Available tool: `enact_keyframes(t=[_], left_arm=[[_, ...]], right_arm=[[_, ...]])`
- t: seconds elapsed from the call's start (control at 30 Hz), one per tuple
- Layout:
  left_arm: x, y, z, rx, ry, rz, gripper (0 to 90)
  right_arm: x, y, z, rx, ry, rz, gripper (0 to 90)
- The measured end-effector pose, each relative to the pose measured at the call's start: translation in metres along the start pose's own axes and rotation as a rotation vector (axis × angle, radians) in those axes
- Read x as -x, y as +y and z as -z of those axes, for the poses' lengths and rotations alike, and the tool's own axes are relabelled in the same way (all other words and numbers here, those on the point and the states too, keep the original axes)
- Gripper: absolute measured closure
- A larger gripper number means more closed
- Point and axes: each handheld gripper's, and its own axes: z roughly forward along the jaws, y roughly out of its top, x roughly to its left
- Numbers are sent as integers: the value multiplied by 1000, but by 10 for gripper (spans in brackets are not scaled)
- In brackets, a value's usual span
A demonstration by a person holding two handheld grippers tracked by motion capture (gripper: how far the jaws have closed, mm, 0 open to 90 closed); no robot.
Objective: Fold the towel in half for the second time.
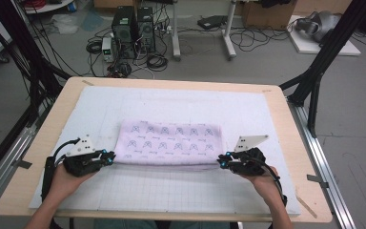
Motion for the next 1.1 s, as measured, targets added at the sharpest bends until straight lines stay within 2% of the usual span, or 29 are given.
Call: enact_keyframes(t=[0.1,0.13,0.2,0.33,0.47,0.53,0.63,0.8,1.1], left_arm=[[-5,2,-3,21,6,36,667],[-6,3,-5,28,12,41,667],[-7,4,-12,11,21,41,680],[-7,-3,-25,-58,30,38,681],[-7,-8,-27,-62,29,53,673],[-7,-7,-26,-60,30,50,663],[-7,-5,-24,-42,30,64,638],[-8,4,-23,-4,28,81,569],[-12,23,-23,68,54,122,412]], right_arm=[[6,0,-1,42,5,-38,649],[8,2,-3,46,7,-47,642],[11,4,-9,38,-6,-51,635],[13,2,-24,-44,-20,-60,608],[13,-7,-33,-98,-27,-57,606],[14,-9,-33,-85,-20,-77,596],[14,-6,-30,-57,-37,-74,565],[22,8,-26,-8,-70,-80,513],[35,30,-32,61,-92,-111,386]])
